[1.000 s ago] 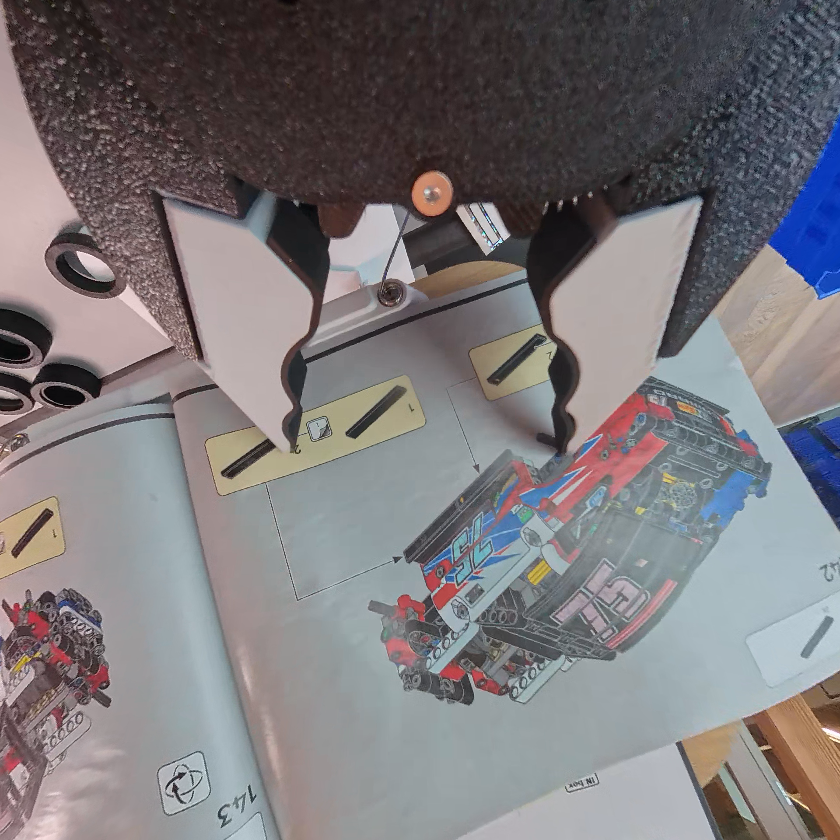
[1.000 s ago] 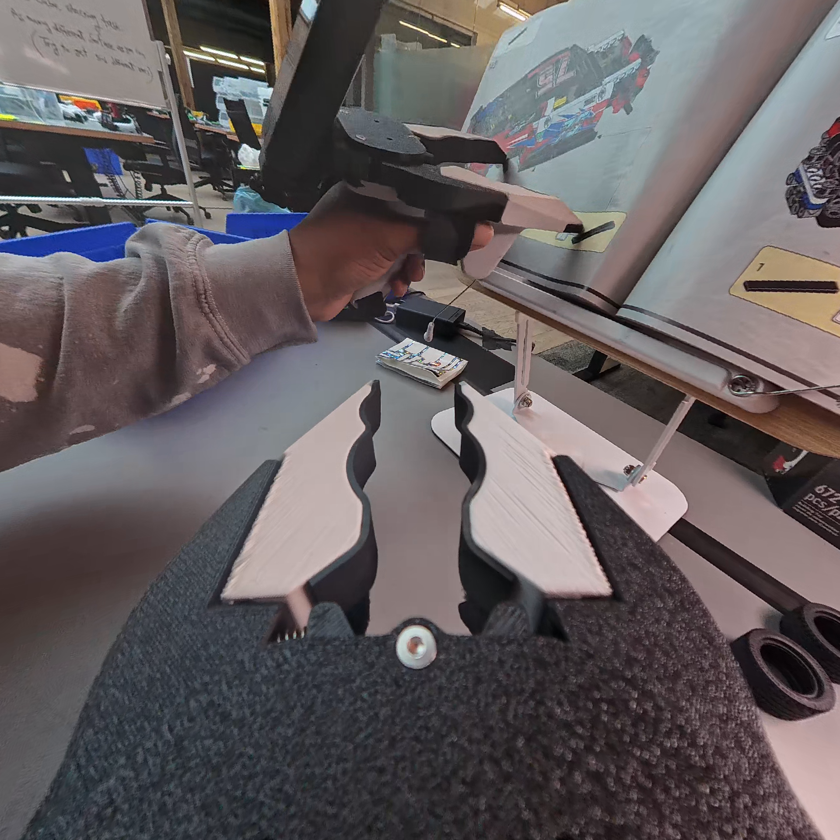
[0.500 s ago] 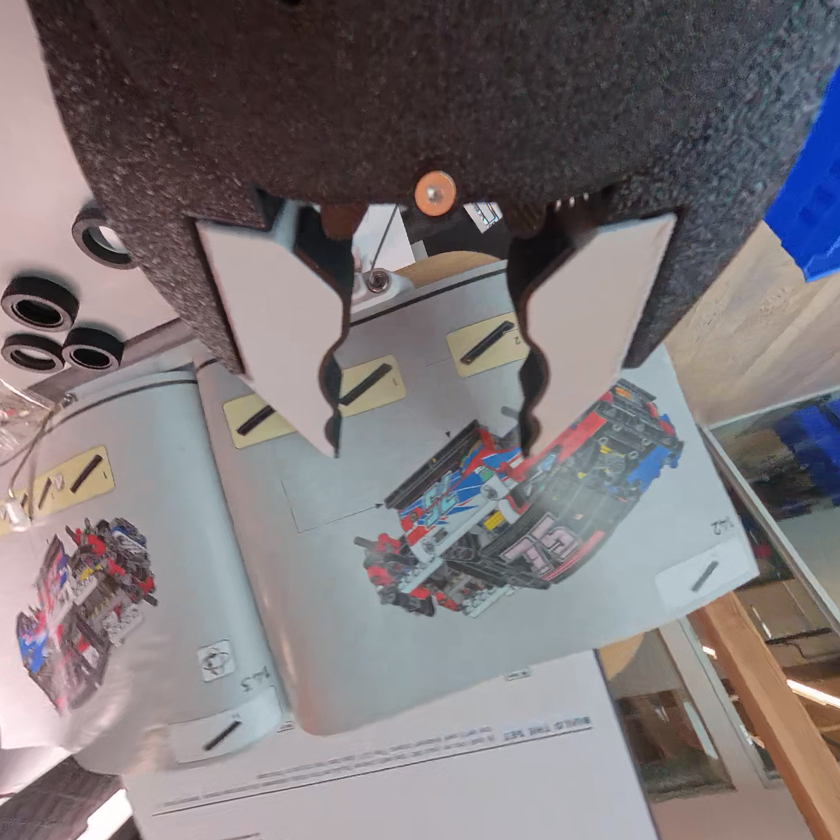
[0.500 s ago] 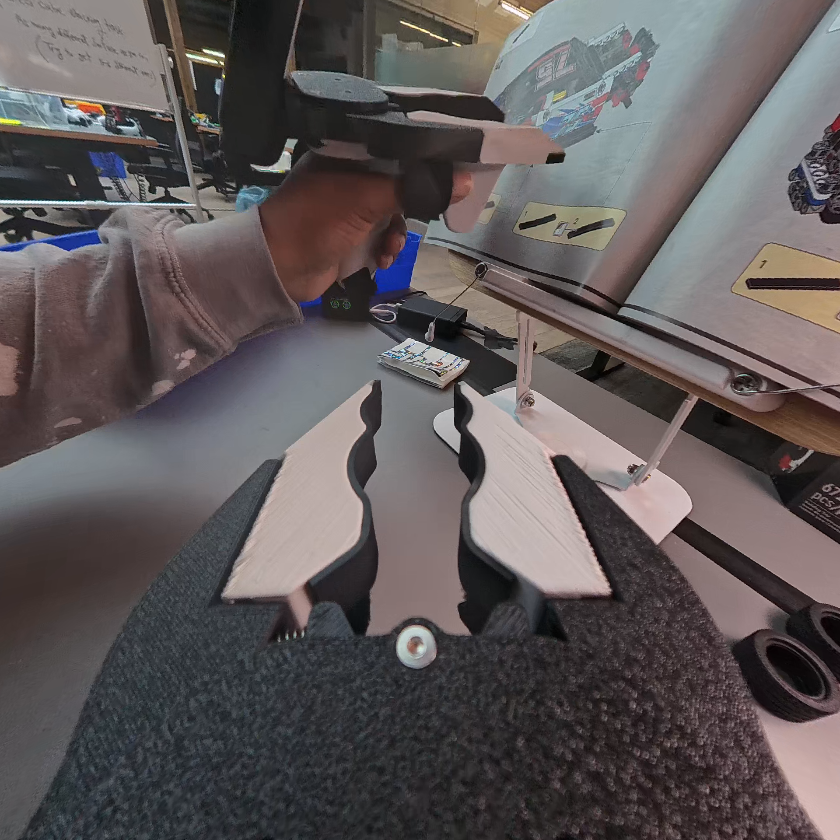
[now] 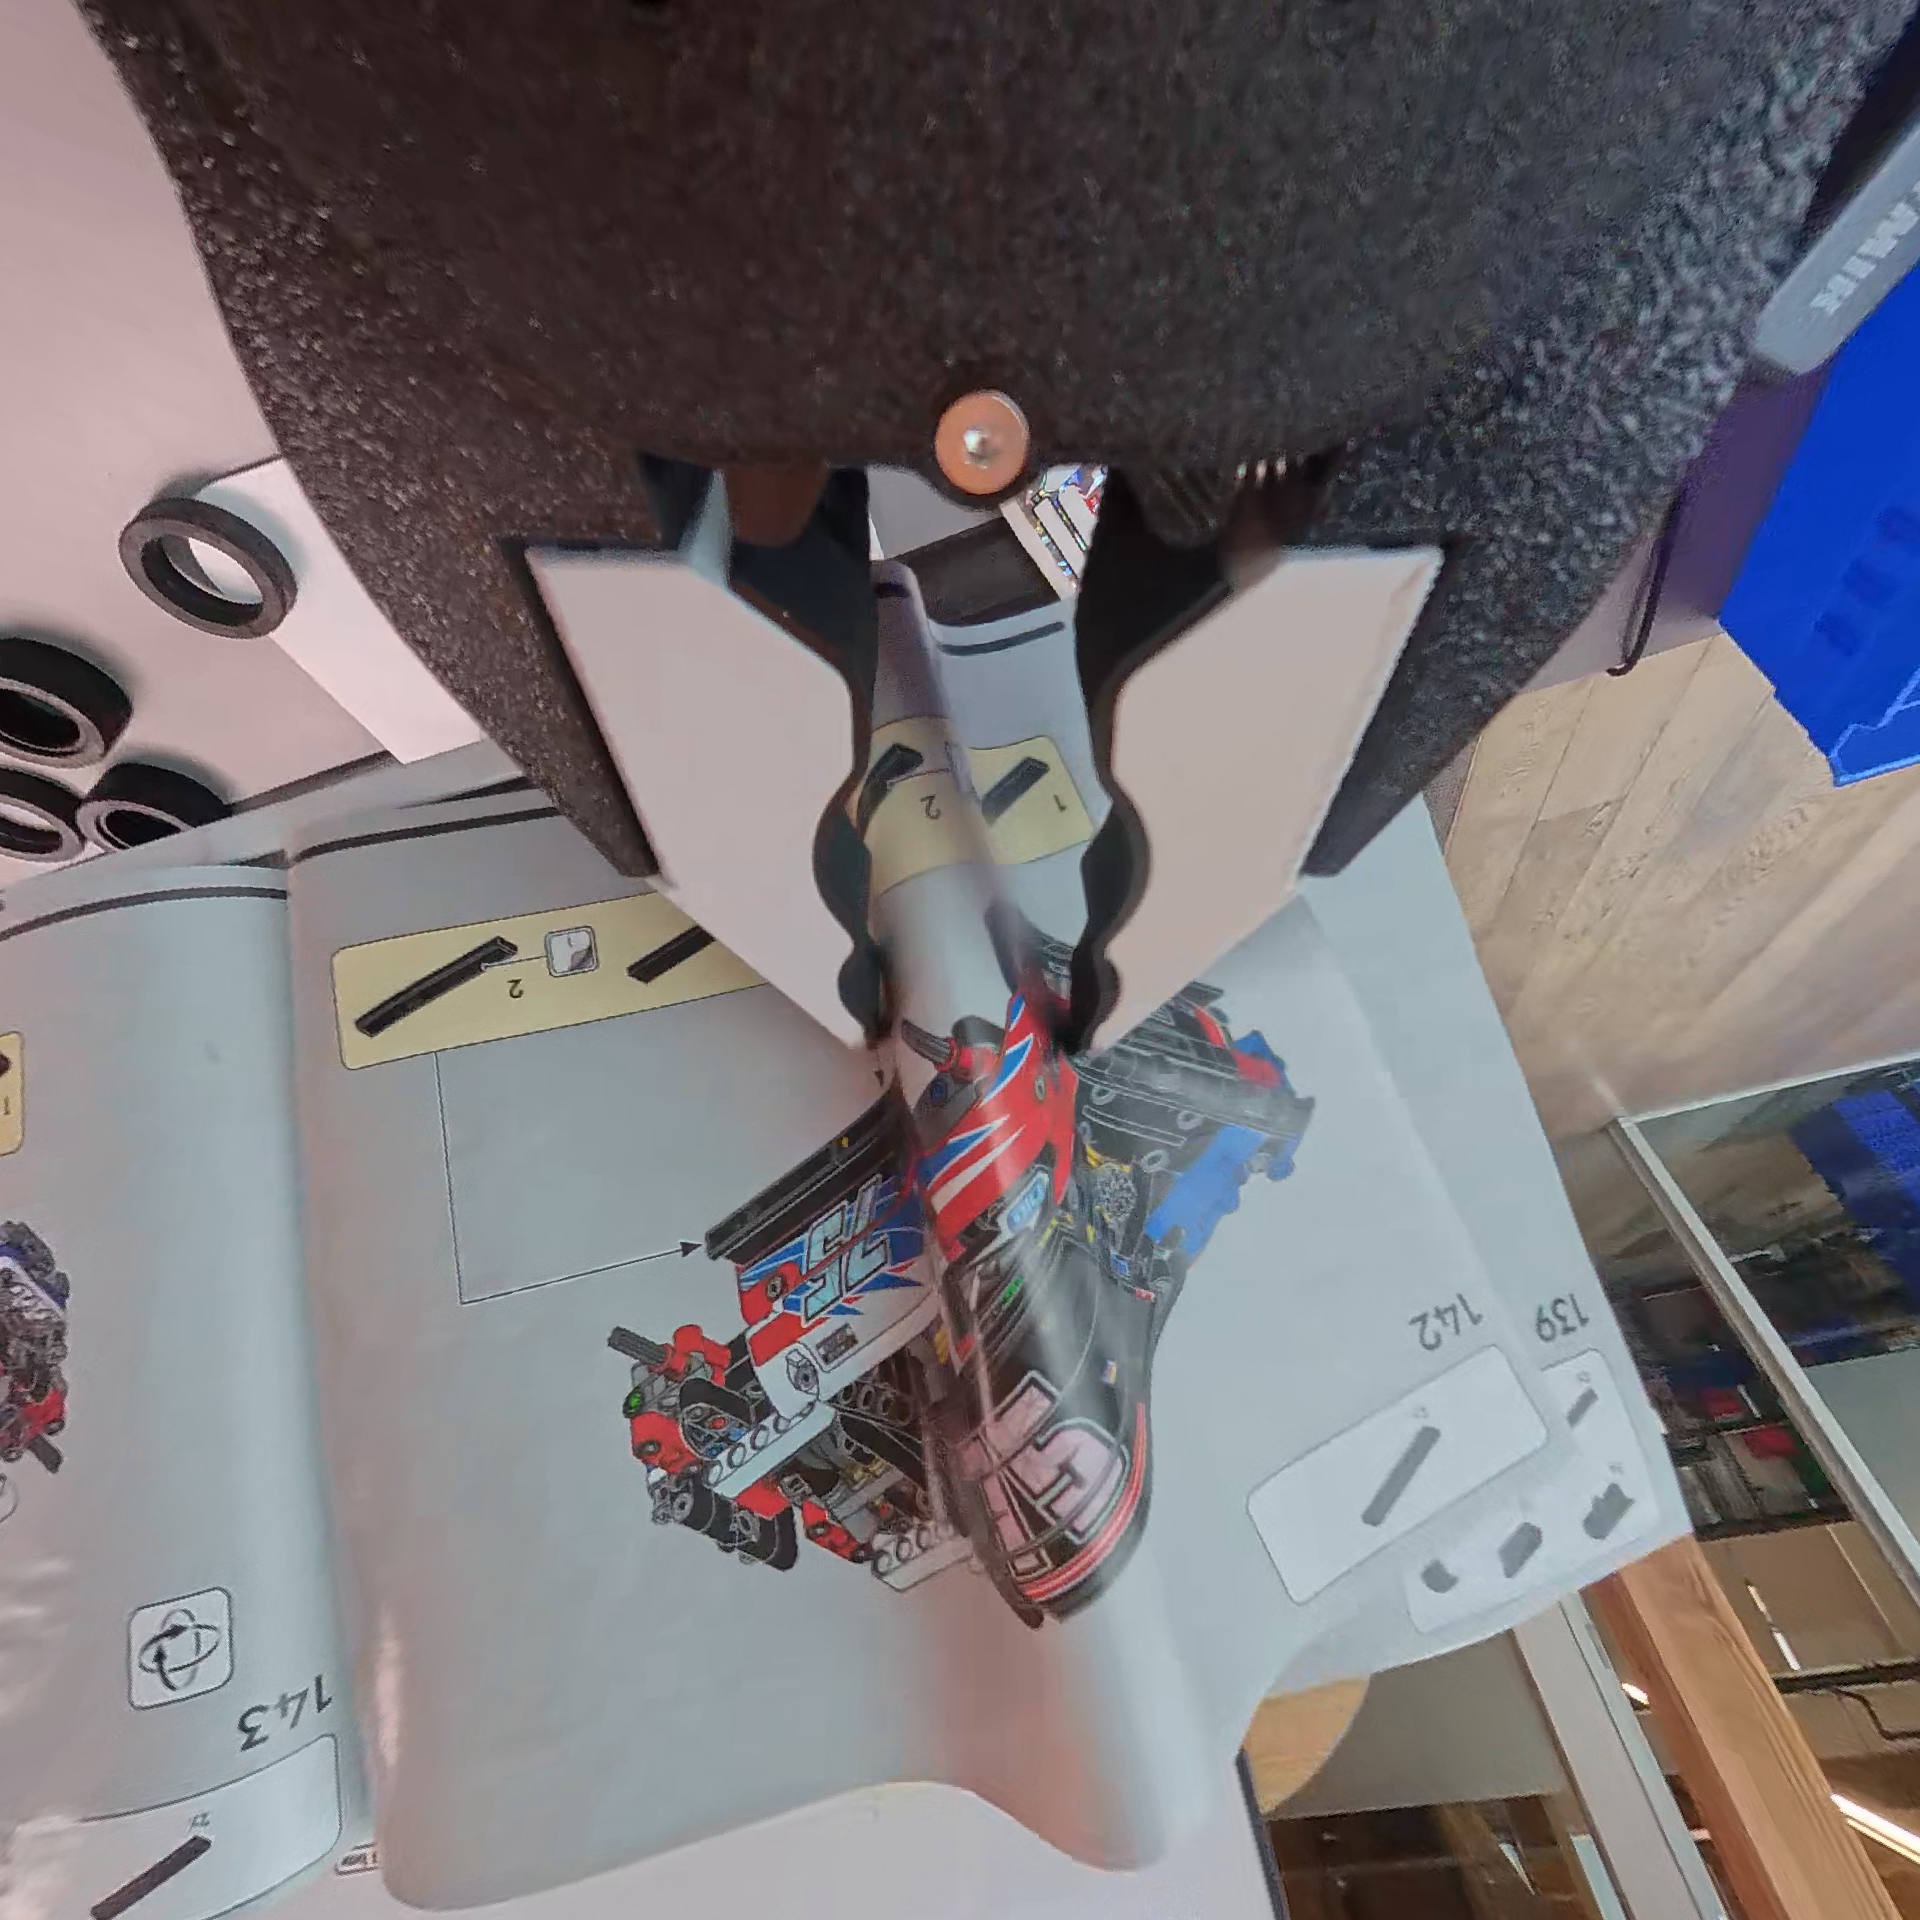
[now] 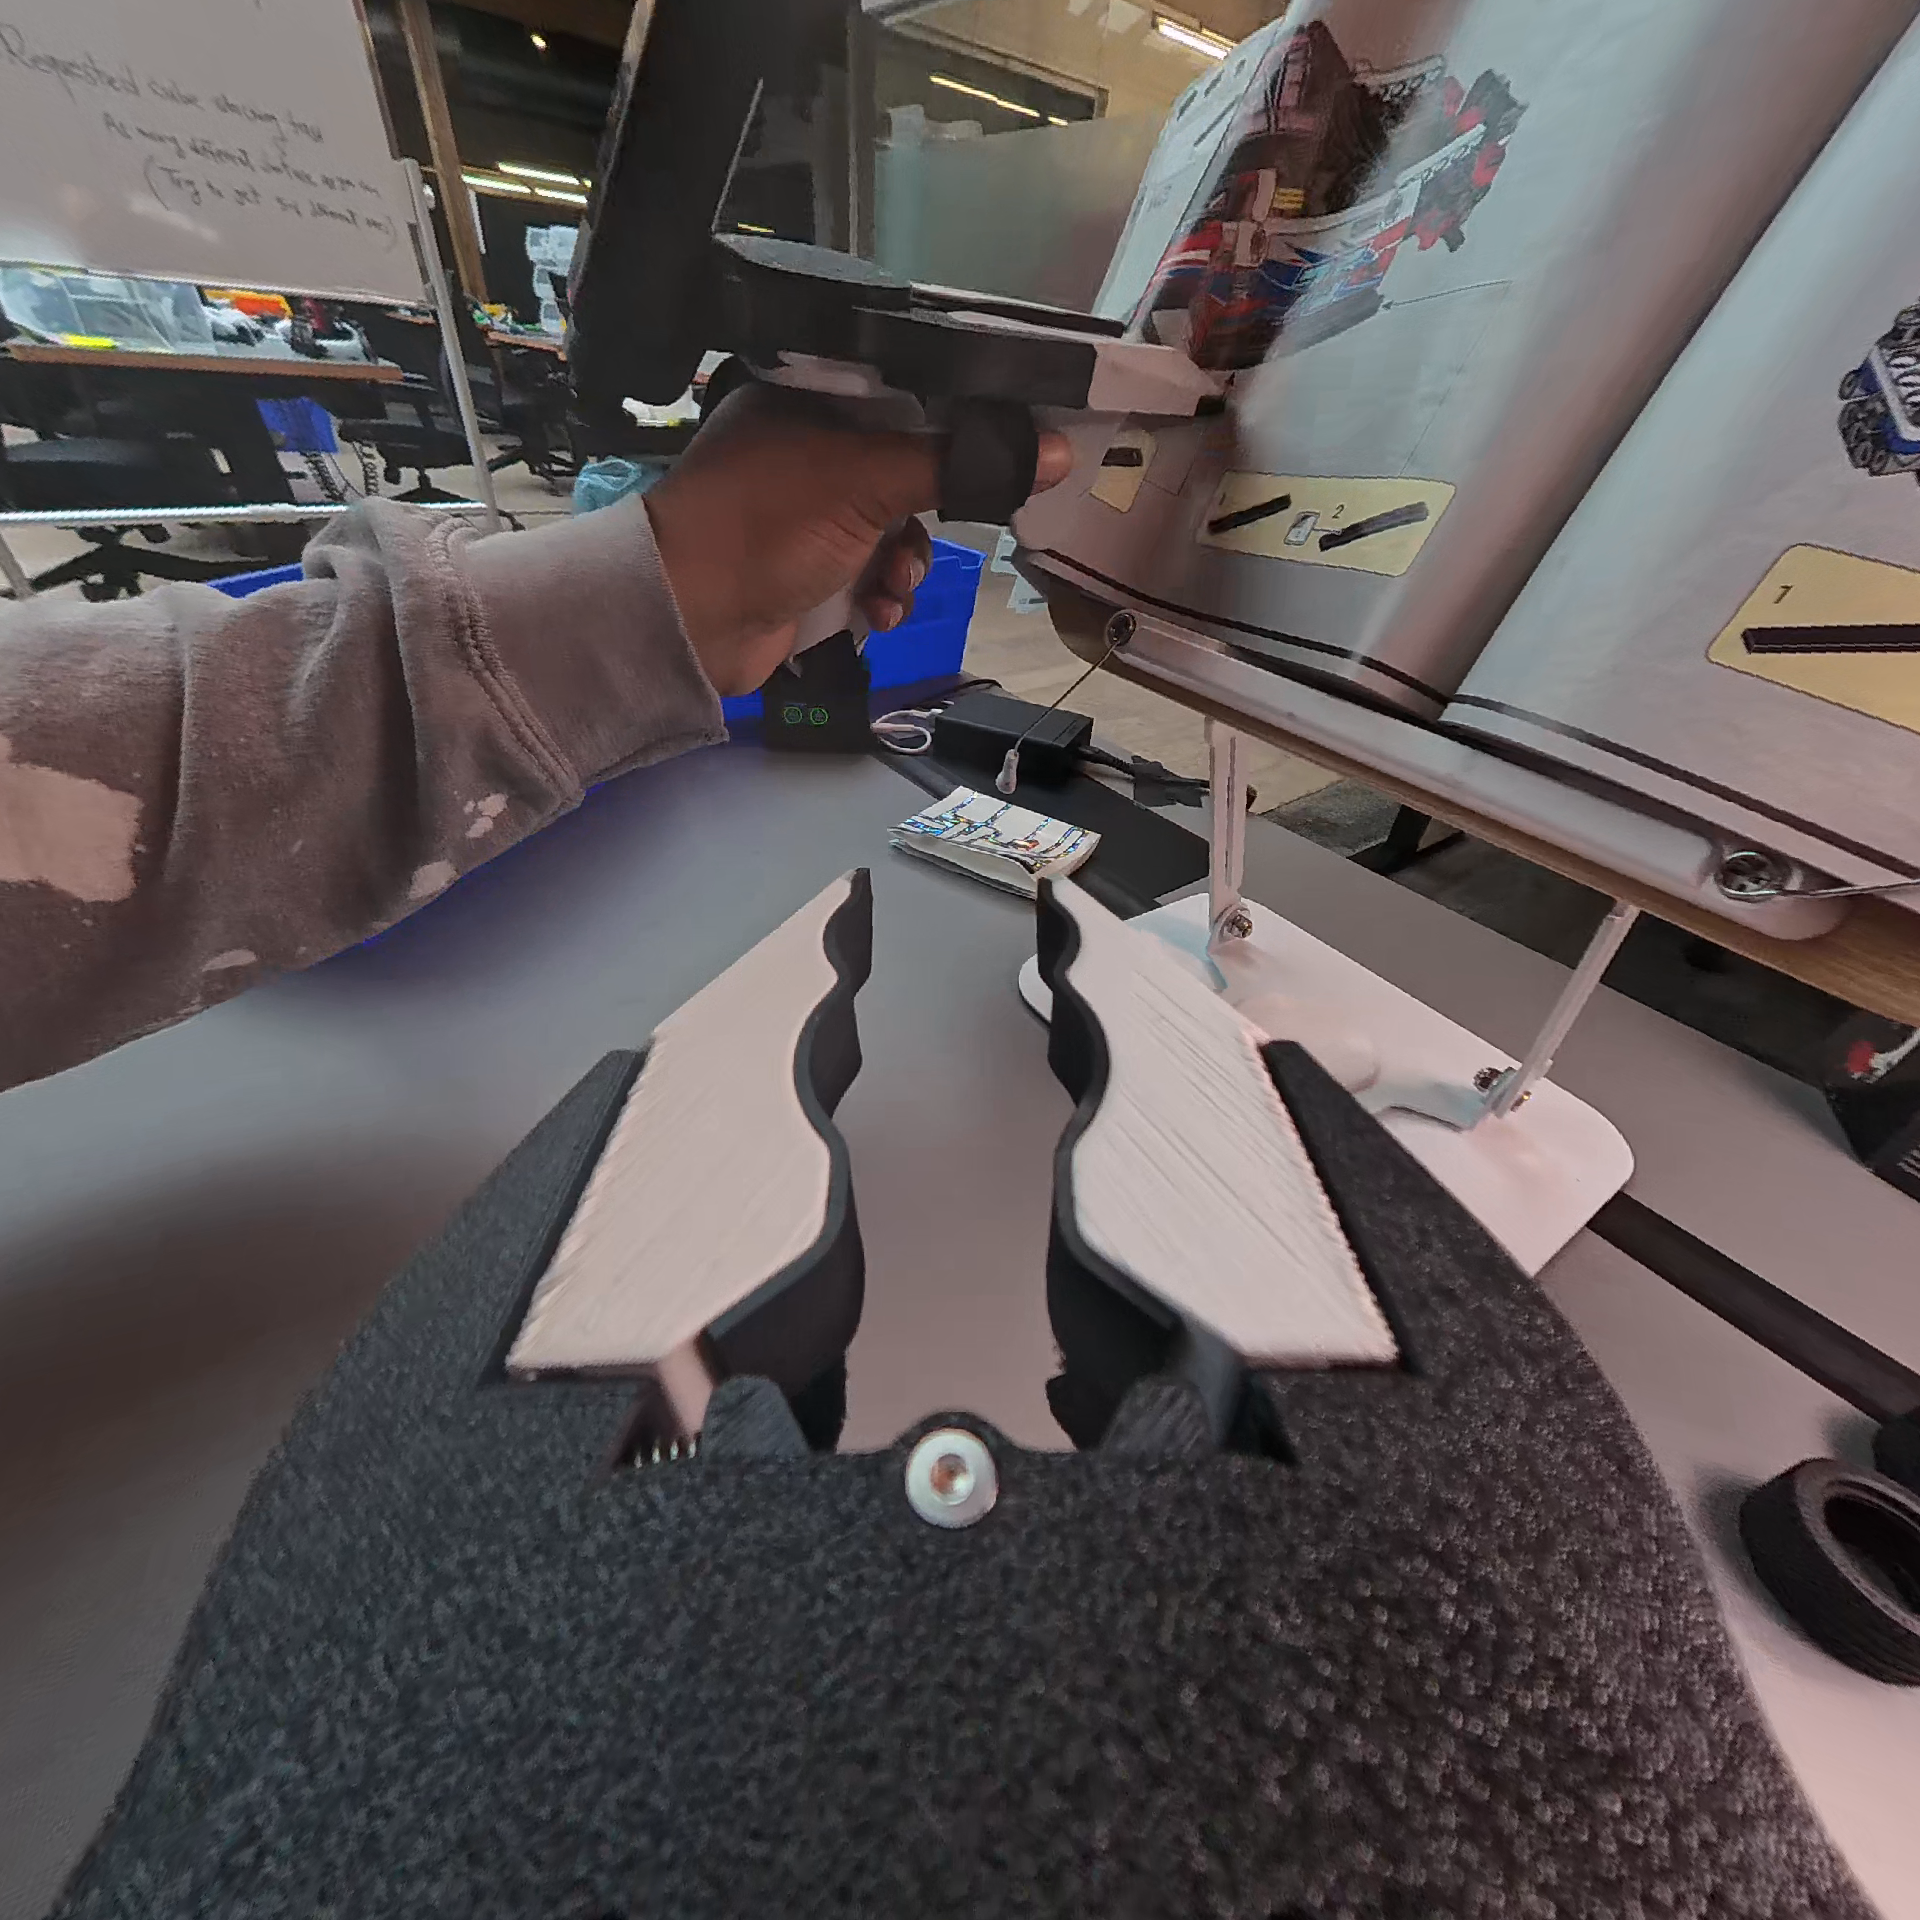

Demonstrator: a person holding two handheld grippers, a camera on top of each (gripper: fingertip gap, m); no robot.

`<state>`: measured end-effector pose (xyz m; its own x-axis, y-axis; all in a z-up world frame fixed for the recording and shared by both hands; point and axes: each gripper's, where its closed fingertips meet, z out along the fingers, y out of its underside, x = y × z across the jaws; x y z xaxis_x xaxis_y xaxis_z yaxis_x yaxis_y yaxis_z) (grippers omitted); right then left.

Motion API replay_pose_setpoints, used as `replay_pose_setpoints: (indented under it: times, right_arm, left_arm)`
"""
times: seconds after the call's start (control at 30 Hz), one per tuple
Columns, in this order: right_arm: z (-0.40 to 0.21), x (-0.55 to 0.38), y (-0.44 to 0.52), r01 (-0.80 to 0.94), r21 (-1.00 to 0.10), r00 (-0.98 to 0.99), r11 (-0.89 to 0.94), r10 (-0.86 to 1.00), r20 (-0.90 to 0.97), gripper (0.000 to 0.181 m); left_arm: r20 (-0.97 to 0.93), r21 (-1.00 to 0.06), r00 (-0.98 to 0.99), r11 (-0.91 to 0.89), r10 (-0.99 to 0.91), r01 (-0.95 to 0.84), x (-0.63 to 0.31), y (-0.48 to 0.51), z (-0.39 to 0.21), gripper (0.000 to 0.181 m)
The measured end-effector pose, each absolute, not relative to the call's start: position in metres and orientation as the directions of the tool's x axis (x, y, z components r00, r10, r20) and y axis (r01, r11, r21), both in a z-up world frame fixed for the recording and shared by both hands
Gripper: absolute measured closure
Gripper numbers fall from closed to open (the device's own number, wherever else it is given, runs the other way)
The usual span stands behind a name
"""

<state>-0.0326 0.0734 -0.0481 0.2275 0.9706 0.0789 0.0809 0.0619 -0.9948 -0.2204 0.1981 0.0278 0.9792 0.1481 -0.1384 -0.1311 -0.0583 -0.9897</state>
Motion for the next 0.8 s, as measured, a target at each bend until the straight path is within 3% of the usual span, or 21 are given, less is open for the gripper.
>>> replay_pose_setpoints:
  times: [0.03, 0.17, 0.4, 0.8]
  right_arm:
    - [-0.049, -0.033, 0.074, 0.082, -0.995, 0.226, 0.055, 0.971, 0.073, 0.150]
    - [-0.050, -0.033, 0.074, 0.081, -0.996, 0.228, 0.049, 0.971, 0.066, 0.150]
    - [-0.050, -0.033, 0.076, 0.069, -0.997, 0.230, 0.024, 0.972, 0.039, 0.150]
    - [-0.051, -0.035, 0.073, 0.076, -0.997, 0.223, 0.023, 0.974, 0.040, 0.150]
  left_arm:
    - [-0.141, -0.989, 0.982, -0.059, 0.123, -0.134, -0.216, 0.198, 0.028, 0.155]
    - [-0.148, -0.989, 0.986, -0.022, 0.078, -0.147, -0.202, 0.192, 0.038, 0.163]
    - [-0.174, -0.984, 0.983, 0.037, 0.065, -0.177, -0.183, 0.182, 0.060, 0.150]
    - [-0.213, -0.976, 0.973, 0.028, 0.091, -0.216, -0.189, 0.174, 0.064, 0.144]
